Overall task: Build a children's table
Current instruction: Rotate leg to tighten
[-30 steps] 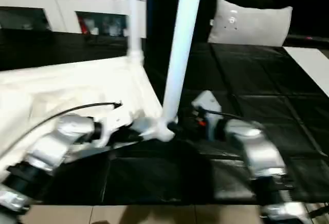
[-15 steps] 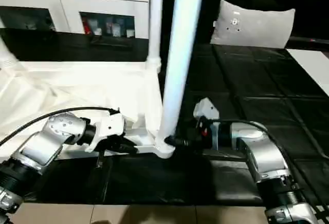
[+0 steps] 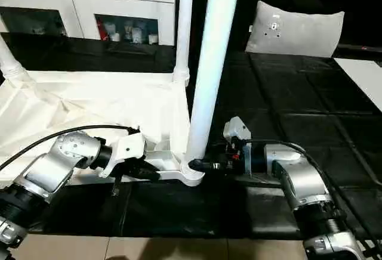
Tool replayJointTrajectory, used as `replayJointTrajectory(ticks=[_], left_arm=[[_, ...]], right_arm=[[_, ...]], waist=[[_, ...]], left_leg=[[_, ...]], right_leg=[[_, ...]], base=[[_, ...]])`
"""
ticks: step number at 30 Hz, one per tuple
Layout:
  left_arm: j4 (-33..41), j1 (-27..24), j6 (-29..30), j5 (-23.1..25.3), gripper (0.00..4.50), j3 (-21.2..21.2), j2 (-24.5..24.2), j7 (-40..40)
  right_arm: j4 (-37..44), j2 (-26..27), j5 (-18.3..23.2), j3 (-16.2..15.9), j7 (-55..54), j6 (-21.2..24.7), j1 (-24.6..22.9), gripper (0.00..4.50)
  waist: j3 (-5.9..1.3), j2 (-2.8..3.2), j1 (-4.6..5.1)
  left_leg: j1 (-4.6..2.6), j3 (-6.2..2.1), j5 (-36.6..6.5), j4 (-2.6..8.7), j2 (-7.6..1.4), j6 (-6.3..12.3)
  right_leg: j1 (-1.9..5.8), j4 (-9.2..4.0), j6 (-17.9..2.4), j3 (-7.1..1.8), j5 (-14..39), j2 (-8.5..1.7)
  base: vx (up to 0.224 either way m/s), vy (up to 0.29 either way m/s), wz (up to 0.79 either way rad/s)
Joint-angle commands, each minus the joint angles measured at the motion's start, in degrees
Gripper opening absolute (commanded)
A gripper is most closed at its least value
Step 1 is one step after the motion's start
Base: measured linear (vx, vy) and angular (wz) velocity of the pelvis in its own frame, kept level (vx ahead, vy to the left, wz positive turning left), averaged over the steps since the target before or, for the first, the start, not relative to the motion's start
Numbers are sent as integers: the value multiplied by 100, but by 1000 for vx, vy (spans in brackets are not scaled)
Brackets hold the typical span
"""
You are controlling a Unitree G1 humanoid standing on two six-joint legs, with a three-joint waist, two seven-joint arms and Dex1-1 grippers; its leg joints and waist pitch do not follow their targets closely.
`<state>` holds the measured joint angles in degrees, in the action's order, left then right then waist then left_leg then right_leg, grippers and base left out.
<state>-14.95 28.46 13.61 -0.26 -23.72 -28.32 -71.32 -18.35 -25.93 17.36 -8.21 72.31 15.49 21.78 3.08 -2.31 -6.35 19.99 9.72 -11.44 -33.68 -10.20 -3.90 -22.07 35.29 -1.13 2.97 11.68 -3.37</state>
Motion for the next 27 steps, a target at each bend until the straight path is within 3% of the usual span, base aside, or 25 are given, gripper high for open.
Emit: replayJointTrajectory(ticks=[1, 4, 5, 7, 10, 11, 13, 14, 17, 18, 23, 24, 26, 27], left_arm=[[75, -15, 335, -85, 0, -29, 295, 275], [71, 41, 649, -81, 0, 95, 501, 646], [69, 44, 662, -80, 0, 101, 510, 664], [-1, 123, 1156, -43, 0, 321, 902, 1350], [-64, 208, 1569, 13, 0, 464, 1281, 1911], [-110, 262, 1777, 58, 0, 546, 1503, 2240], [-179, 330, 1902, 113, 0, 659, 1798, 2684], [-186, 347, 1923, 120, 0, 688, 1880, 2806], [-154, 360, 1909, 150, 0, 695, 2007, 2958], [-99, 337, 1825, 164, 0, 652, 2005, 2886], [-10, 270, 1562, 258, 0, 499, 1774, 2660], [-7, 251, 1491, 271, 0, 465, 1704, 2587], [-4, 233, 1425, 289, 0, 423, 1631, 2518], [-1, 202, 1334, 310, 0, 351, 1513, 2391]], right_arm=[[-238, 186, -40, -109, -182, 140, -99, 196], [-770, 441, -272, -77, -739, -69, 49, 196], [-798, 452, -280, -73, -763, -80, 59, 195], [-1871, 883, -590, 123, -1834, -543, 507, 195], [-2532, 1217, -578, 433, -2861, -448, 855, 193], [-2656, 1381, -544, 566, -3324, -265, 955, 193], [-1899, 1607, -592, 608, -3782, 198, 740, 193], [-1595, 1687, -609, 612, -3889, 343, 652, 193], [-1215, 1861, -638, 587, -4033, 368, 574, 193], [-924, 1918, -587, 583, -4022, 365, 520, 247], [-341, 1664, -374, 569, -3813, 610, 449, 283], [-174, 1549, -382, 568, -3719, 681, 404, 298], [-37, 1430, -380, 565, -3604, 733, 368, 306], [107, 1252, -385, 561, -3430, 772, 328, 316]], waist=[[-328, 25, 32], [-304, 33, 36], [-304, 33, 36], [-282, 32, 136], [-289, 28, 291], [-297, 30, 341], [-277, 43, 369], [-314, 17, 351], [-335, 3, 332], [-341, -8, 306], [-347, 20, 249], [-368, 30, 225], [-381, 25, 220], [-387, 55, 205]], left_leg=[[-35, -69, -865, 392, -326, 193], [-46, -85, -1099, 411, -324, 78], [-46, -85, -1099, 411, -324, 78], [-25, -108, -1332, 427, -304, -59], [13, -151, -1447, 447, -289, -129], [-3, -152, -1475, 438, -288, -105], [-11, -127, -1434, 435, -276, -42], [-21, -130, -1333, 422, -289, 9], [7, -113, -1130, 411, -286, 100], [7, -88, -1010, 396, -285, 155], [17, -87, -823, 406, -307, 181], [20, -80, -616, 387, -313, 207], [34, -70, -487, 371, -303, 247], [39, -75, -379, 363, -304, 274]], right_leg=[[253, -397, -1373, -282, 892, -505], [231, -468, -1240, -280, 1553, -539], [231, -468, -1240, -280, 1553, -539], [217, -497, -1152, -258, 2054, -545], [244, -534, -981, -224, 2327, -533], [231, -546, -984, -225, 2291, -531], [209, -576, -953, -245, 2126, -484], [218, -542, -1000, -248, 1896, -497], [231, -520, -1036, -247, 1620, -509], [225, -525, -1041, -243, 1494, -508], [251, -497, -1032, -231, 1219, -502], [257, -436, -1105, -238, 737, -489], [268, -403, -1162, -234, 453, -478], [269, -379, -1228, -229, 249, -484]], base=[[0, 0, 0], [0, 0, 0], [0, 0, 0], [0, 0, 0], [0, 0, 0], [0, 0, 0], [0, 0, 0], [0, 0, 0], [0, 0, 0], [0, 0, 0], [0, 0, 0], [0, 0, 0], [0, 0, 0], [0, 0, 0]])
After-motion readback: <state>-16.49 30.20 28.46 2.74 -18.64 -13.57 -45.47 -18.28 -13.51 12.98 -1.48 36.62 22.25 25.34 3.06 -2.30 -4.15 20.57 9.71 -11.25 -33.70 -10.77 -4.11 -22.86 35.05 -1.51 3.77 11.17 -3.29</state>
